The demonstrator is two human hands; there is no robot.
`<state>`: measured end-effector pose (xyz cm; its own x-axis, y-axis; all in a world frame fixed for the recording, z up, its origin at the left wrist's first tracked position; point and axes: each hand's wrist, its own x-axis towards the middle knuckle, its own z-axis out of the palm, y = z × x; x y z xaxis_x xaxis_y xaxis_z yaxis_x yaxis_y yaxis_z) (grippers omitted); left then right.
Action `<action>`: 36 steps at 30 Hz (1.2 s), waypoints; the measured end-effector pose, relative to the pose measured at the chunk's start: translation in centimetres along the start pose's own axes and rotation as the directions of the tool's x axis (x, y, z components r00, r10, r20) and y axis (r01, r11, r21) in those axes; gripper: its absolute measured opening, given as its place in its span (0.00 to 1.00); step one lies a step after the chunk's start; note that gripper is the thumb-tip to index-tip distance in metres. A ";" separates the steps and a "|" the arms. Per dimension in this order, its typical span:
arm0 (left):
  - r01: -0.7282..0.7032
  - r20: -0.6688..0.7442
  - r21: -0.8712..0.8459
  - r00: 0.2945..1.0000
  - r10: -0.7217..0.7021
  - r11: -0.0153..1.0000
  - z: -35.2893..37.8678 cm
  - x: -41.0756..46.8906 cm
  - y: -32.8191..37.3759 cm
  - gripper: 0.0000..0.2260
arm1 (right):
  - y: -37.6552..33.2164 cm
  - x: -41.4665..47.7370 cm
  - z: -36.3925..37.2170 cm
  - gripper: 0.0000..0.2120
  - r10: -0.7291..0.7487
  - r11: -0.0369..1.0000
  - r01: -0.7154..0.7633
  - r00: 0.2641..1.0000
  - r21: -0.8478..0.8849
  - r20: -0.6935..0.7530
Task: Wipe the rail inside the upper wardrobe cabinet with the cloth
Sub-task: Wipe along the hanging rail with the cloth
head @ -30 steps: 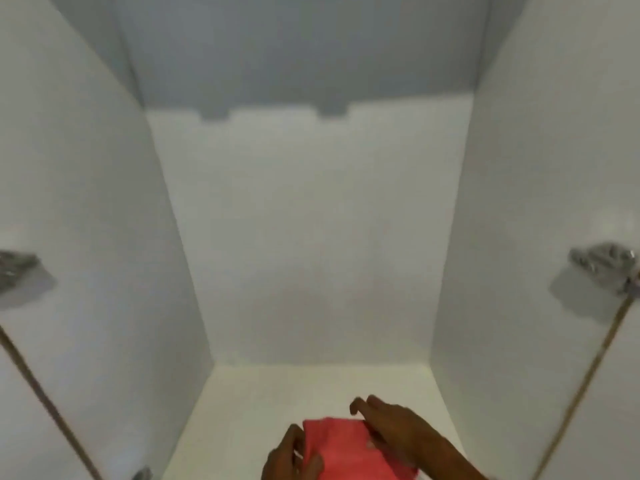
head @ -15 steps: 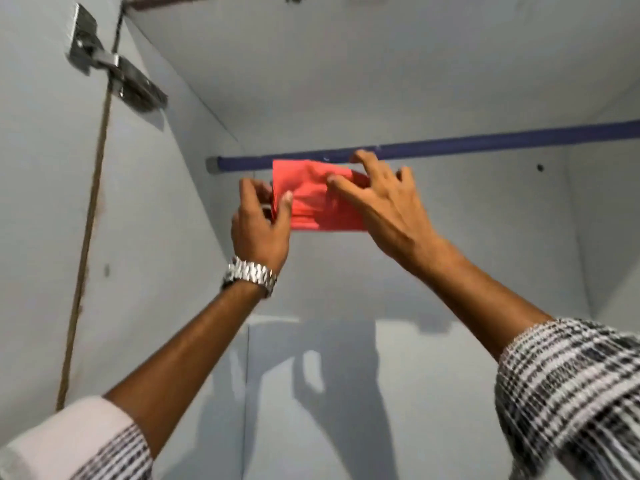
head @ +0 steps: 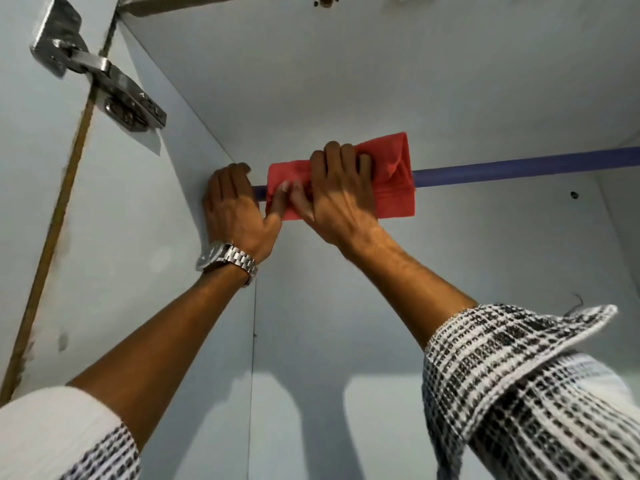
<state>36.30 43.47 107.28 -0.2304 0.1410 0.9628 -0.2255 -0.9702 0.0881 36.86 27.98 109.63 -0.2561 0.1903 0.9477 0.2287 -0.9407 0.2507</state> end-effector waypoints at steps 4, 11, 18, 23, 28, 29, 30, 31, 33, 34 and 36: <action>-0.125 0.132 0.160 0.986 0.105 0.979 0.8 -0.4 -2.2 0.41 | 1.2 -0.5 1.7 0.28 -0.160 0.985 0.161 0.987 -0.069 0.014; -0.271 0.189 0.190 0.953 0.236 0.944 3.0 -1.2 -0.4 0.48 | 5.4 -1.3 1.5 0.31 -0.244 0.949 0.262 0.963 -0.175 0.116; -0.323 0.168 0.172 0.941 0.295 0.931 5.9 -2.4 9.0 0.44 | 15.5 -3.8 -1.7 0.29 -0.174 0.959 0.195 0.978 -0.208 0.117; -0.357 0.158 0.142 0.929 0.335 0.923 8.1 -3.6 17.8 0.44 | 23.2 -5.3 -4.6 0.28 -0.129 0.959 0.157 0.983 -0.238 0.132; -0.383 0.146 0.113 0.919 0.366 0.917 9.6 -4.9 25.2 0.43 | 30.0 -7.0 -6.9 0.28 -0.065 0.956 0.102 0.988 -0.274 0.142; -0.396 0.145 0.113 0.914 0.379 0.911 9.9 -5.2 26.5 0.43 | 31.1 -7.3 -7.3 0.28 -0.049 0.954 0.089 0.988 -0.286 0.146; -0.405 0.148 0.112 0.910 0.388 0.907 10.1 -5.3 27.8 0.43 | 32.1 -7.6 -7.6 0.29 -0.036 0.951 0.079 0.988 -0.298 0.148; -0.409 0.153 0.106 0.907 0.392 0.906 10.4 -5.6 29.2 0.43 | 33.1 -7.8 -8.1 0.29 -0.027 0.948 0.074 0.988 -0.310 0.155; -0.400 0.160 0.084 0.909 0.384 0.913 10.8 -5.9 31.7 0.43 | 35.0 -8.2 -9.0 0.29 -0.015 0.949 0.067 0.985 -0.308 0.171; -0.398 0.157 0.073 0.910 0.383 0.915 11.0 -6.0 32.6 0.43 | 35.8 -8.3 -9.4 0.29 -0.008 0.952 0.059 0.986 -0.299 0.169; -0.405 0.138 0.060 0.909 0.394 0.912 11.3 -6.2 34.2 0.42 | 37.7 -8.5 -10.3 0.29 -0.006 0.954 0.055 0.986 -0.293 0.164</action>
<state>40.67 7.23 107.18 -0.1676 -0.2814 0.9448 -0.0561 -0.9541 -0.2942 38.01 -11.96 109.02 -0.0996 0.2401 0.9656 -0.0714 -0.9697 0.2337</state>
